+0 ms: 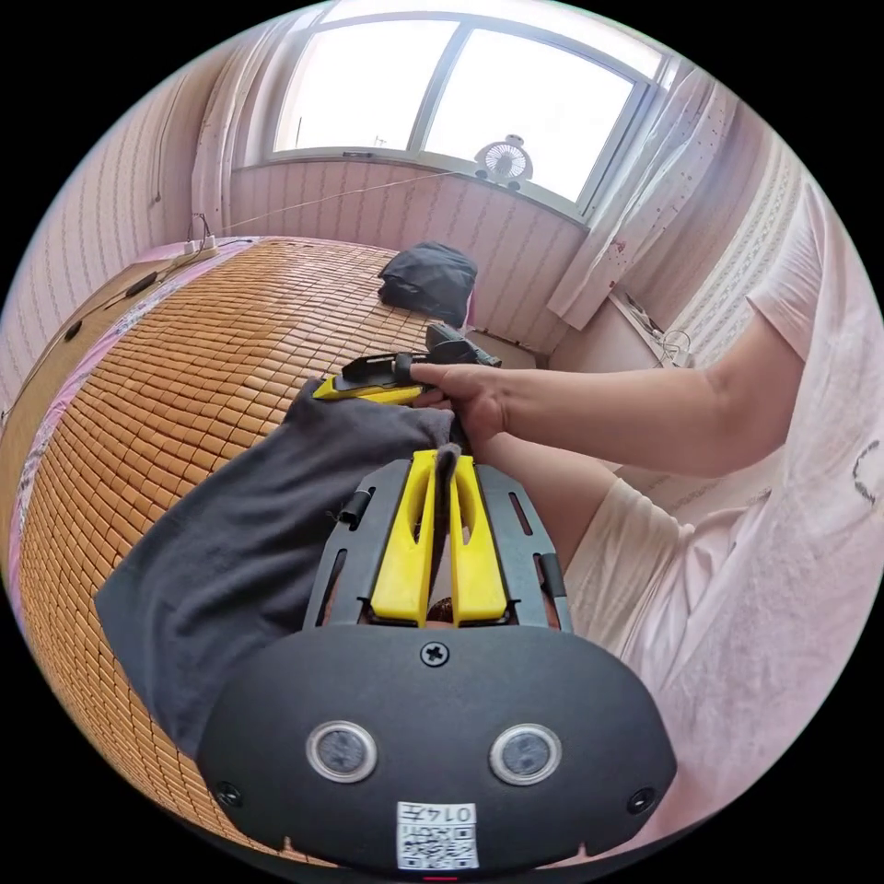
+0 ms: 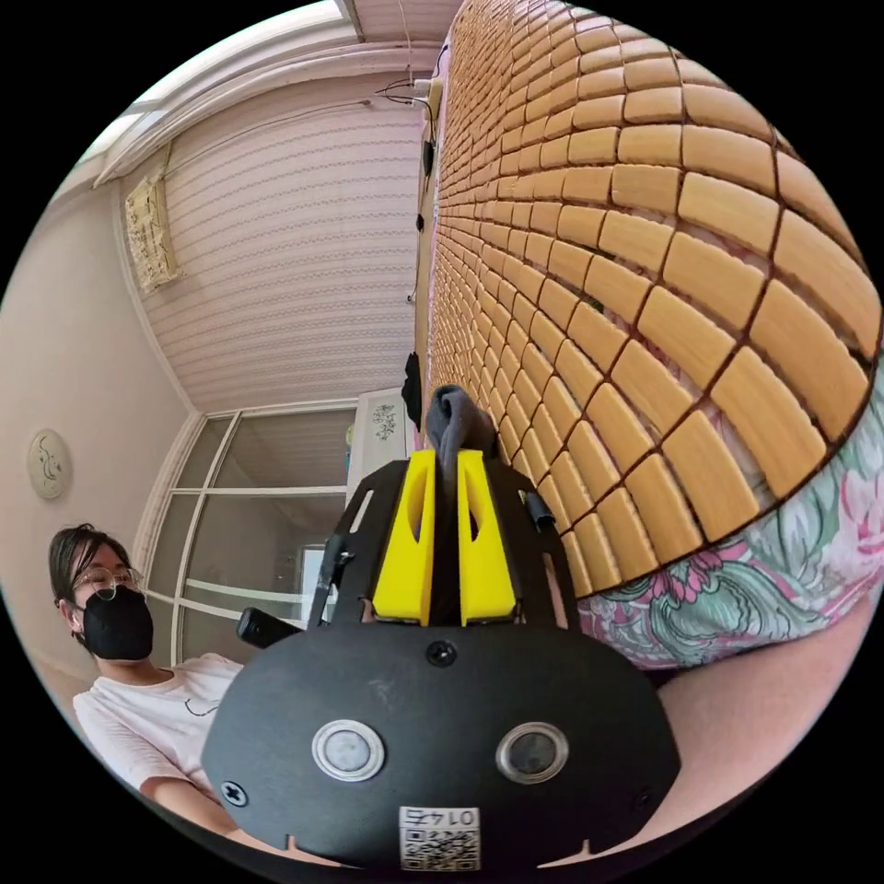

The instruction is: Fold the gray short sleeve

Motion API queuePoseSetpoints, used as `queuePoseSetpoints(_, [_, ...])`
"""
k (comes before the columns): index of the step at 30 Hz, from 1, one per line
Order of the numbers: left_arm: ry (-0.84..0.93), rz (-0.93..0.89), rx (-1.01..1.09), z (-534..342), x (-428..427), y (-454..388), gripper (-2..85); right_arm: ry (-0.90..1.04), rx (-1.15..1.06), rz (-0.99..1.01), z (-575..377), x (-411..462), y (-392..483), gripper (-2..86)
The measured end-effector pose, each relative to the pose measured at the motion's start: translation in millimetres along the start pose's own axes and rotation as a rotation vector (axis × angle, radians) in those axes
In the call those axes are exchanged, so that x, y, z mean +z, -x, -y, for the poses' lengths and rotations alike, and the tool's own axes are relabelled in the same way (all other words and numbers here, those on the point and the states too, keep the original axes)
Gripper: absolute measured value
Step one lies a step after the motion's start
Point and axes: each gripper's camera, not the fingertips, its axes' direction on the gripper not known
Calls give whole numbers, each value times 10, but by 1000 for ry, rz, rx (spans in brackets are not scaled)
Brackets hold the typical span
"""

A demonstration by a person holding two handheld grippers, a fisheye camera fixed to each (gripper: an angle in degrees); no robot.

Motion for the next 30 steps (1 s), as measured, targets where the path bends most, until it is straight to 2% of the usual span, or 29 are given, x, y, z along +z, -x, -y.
queuePoseSetpoints(5, [-30,-12,-24,-28,-173,-347,-6,-53,-66,10,-249,-258,215,24])
queuePoseSetpoints(9, [-91,-22,-34,5,-305,-590,-7,-93,-230,-201,-527,-391,732,20])
queuePoseSetpoints(13, [-148,-30,-100,-23,-497,-740,-7,-81,-329,-216,-686,-301,1057,19])
queuePoseSetpoints(23, [-195,95,-192,-259,-1085,-938,-7,-43,-373,-158,-1173,462,1328,19])
queuePoseSetpoints(30, [-195,212,-219,-394,-1427,-1023,-4,40,-387,-204,-1387,1167,1485,18])
